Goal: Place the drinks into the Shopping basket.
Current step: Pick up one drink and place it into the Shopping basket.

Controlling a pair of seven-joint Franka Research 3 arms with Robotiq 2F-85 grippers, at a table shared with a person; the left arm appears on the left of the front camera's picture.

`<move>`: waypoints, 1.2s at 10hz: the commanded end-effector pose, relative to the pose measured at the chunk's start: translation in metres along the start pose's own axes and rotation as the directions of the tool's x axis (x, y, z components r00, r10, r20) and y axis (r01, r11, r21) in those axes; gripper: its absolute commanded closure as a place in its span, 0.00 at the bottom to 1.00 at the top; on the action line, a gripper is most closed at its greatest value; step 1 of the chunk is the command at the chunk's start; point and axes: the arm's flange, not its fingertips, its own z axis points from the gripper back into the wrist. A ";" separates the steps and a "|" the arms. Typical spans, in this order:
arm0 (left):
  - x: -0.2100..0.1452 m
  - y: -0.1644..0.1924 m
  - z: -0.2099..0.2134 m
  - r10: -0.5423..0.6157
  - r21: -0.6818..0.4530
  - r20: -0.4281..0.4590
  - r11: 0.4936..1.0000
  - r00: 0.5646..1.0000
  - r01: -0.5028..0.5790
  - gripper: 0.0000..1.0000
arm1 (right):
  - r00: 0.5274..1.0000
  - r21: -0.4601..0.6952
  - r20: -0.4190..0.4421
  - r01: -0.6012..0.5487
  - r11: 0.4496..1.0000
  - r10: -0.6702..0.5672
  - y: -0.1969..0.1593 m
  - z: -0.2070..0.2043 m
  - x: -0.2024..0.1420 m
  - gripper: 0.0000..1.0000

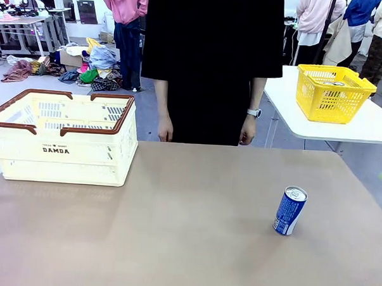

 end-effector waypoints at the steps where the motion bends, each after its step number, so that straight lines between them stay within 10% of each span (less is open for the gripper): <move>1: -0.002 -0.003 0.001 0.015 -0.004 0.002 1.000 1.000 -0.015 0.00 | 0.971 -0.276 -0.218 -0.158 0.948 0.099 0.038 -0.032 0.042 0.00; 6: -0.002 -0.003 0.001 0.015 -0.004 0.002 1.000 1.000 -0.015 0.00 | 0.950 -0.307 -0.261 -0.248 0.919 0.169 0.082 -0.065 0.042 0.00; 12: -0.002 -0.003 0.001 0.015 -0.004 0.002 1.000 1.000 -0.015 0.00 | 0.962 -0.529 0.022 0.242 0.814 -0.272 0.038 -0.132 0.109 0.00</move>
